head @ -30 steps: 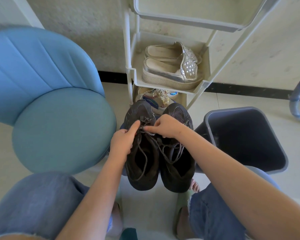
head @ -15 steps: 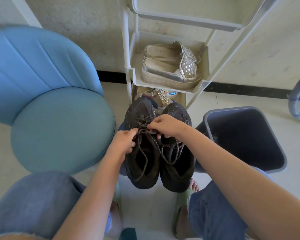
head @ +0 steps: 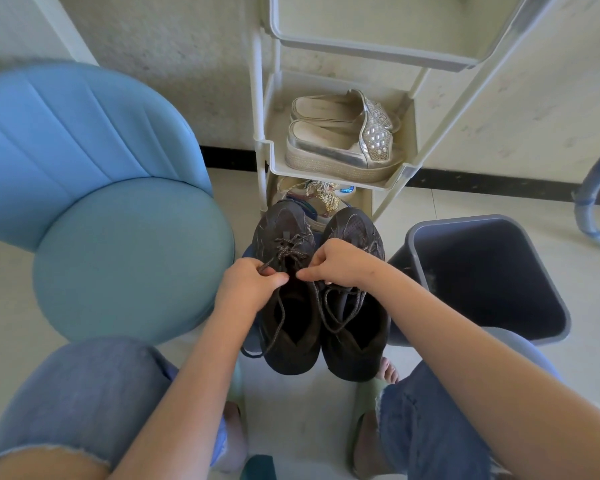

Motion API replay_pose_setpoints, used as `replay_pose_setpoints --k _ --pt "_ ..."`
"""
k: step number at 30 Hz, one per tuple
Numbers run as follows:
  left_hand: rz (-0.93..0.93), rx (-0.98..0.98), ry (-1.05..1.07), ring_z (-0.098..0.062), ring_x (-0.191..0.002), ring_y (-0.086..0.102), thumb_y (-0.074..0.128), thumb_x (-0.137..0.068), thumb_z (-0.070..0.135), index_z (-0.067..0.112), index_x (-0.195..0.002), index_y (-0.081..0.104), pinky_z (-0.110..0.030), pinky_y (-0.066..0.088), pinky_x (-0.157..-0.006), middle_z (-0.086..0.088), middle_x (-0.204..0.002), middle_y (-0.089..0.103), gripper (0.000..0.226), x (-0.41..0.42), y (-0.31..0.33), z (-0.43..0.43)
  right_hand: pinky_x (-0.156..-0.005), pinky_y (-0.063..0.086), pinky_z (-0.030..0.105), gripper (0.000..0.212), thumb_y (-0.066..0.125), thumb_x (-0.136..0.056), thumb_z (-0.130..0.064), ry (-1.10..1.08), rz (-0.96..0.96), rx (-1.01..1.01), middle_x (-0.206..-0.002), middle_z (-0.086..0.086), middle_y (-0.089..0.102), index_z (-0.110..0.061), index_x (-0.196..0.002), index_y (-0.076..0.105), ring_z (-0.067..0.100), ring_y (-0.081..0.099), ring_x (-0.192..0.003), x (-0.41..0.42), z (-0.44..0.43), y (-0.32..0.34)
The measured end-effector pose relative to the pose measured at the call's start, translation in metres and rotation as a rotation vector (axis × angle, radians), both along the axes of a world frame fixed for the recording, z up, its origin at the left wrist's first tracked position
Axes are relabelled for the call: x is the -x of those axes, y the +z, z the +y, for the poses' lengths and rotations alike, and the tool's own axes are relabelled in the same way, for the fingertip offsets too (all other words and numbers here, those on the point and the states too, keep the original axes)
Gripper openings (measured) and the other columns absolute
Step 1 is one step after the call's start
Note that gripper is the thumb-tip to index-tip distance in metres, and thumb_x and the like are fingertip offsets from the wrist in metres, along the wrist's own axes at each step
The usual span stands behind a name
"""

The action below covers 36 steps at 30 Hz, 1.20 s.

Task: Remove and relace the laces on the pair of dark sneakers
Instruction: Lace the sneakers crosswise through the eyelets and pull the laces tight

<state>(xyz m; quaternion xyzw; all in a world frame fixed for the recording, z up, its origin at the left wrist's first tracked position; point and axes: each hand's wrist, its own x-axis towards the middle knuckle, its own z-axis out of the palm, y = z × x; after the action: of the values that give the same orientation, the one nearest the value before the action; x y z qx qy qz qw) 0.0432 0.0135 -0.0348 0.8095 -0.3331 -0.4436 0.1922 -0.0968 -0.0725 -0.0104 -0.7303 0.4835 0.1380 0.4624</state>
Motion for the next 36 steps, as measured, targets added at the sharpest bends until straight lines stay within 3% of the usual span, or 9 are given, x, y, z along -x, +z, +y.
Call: replay_pose_setpoints --k 3,6,8,10,15,18,24,27,36 --pt "0.123 0.002 0.053 -0.014 -0.051 0.047 0.064 -0.088 0.025 0.013 -0.064 0.054 -0.023 0.035 -0.05 -0.003 -0.057 0.049 0.029 -0.003 0.005 0.0 -0.045 0.03 0.017 0.016 0.057 -0.091 -0.019 -0.112 -0.048 -0.168 -0.067 0.007 0.063 -0.005 -0.084 0.058 0.014 0.044 -0.052 0.004 0.0 0.011" --pt "0.216 -0.014 0.144 -0.005 -0.037 0.045 0.054 -0.093 0.019 0.011 -0.072 0.054 -0.017 0.03 -0.038 -0.005 -0.071 0.06 0.023 -0.005 0.011 0.0 -0.041 0.023 0.014 0.013 0.047 -0.091 -0.013 -0.208 -0.104 -0.261 -0.074 0.009 0.069 -0.003 -0.087 0.054 0.005 0.045 -0.038 0.012 -0.001 0.025" --pt "0.28 -0.022 0.201 -0.001 -0.029 0.043 0.045 -0.096 0.016 0.008 -0.09 0.052 -0.014 0.027 -0.033 -0.001 -0.082 0.066 0.012 -0.005 0.018 0.001 -0.046 0.022 0.018 0.015 0.045 -0.09 -0.012 -0.252 -0.163 -0.296 -0.093 0.012 0.072 -0.003 -0.08 0.053 0.004 0.062 -0.054 0.018 -0.001 0.032" --pt "0.342 -0.014 0.234 -0.001 -0.026 0.039 0.04 -0.096 0.014 0.007 -0.091 0.048 -0.013 0.022 -0.03 -0.001 -0.088 0.069 0.012 -0.007 0.026 0.002 -0.049 0.023 0.021 0.02 0.046 -0.089 -0.012 -0.26 -0.19 -0.316 -0.103 0.012 0.072 -0.005 -0.071 0.051 0.007 0.067 -0.063 0.023 -0.002 0.036" --pt "0.287 0.036 0.193 -0.006 -0.031 0.031 0.042 -0.094 0.014 0.013 -0.076 0.043 -0.014 0.02 -0.032 -0.007 -0.098 0.072 0.018 -0.008 0.037 0.007 -0.049 0.022 0.02 0.019 0.053 -0.087 -0.017 -0.218 -0.199 -0.197 -0.093 0.012 0.071 -0.01 -0.075 0.066 0.003 0.035 -0.044 0.025 0.001 0.038" --pt "0.214 0.073 0.195 -0.004 -0.024 0.027 0.042 -0.094 0.015 0.014 -0.076 0.04 -0.015 0.021 -0.031 -0.006 -0.1 0.072 0.018 -0.007 0.033 0.007 -0.049 0.019 0.022 0.024 0.051 -0.091 -0.012 -0.28 -0.322 -0.196 -0.081 -0.007 0.073 -0.013 -0.067 0.056 -0.002 0.043 -0.042 0.021 0.004 0.036" --pt "0.328 0.177 0.302 -0.003 -0.025 0.024 0.037 -0.098 0.013 0.005 -0.096 0.04 -0.014 0.021 -0.029 -0.01 -0.106 0.069 0.009 0.0 0.036 0.007 -0.046 0.018 0.023 0.016 0.039 -0.097 -0.013 -0.356 -0.427 -0.179 -0.087 0.008 0.075 -0.013 -0.081 0.043 0.014 0.059 -0.058 0.017 0.005 0.025" --pt "0.386 0.234 0.339 -0.004 -0.027 0.02 0.035 -0.099 0.012 0.008 -0.088 0.039 -0.013 0.017 -0.03 -0.01 -0.1 0.071 0.013 -0.001 0.04 0.007 -0.044 0.019 0.021 0.014 0.038 -0.1 -0.016 -0.424 -0.518 -0.239 -0.082 0.012 0.073 -0.01 -0.089 0.044 0.018 0.057 -0.056 0.012 0.008 0.023" --pt "0.351 0.313 0.256 -0.007 -0.027 0.023 0.039 -0.1 0.018 0.013 -0.082 0.036 -0.017 0.02 -0.03 -0.005 -0.083 0.072 0.019 0.009 0.038 0.006 -0.044 0.029 0.021 0.018 0.05 -0.098 -0.026 -0.354 -0.355 -0.081 -0.071 0.012 0.061 -0.011 -0.088 0.049 0.016 0.042 -0.048 0.013 0.004 0.008"
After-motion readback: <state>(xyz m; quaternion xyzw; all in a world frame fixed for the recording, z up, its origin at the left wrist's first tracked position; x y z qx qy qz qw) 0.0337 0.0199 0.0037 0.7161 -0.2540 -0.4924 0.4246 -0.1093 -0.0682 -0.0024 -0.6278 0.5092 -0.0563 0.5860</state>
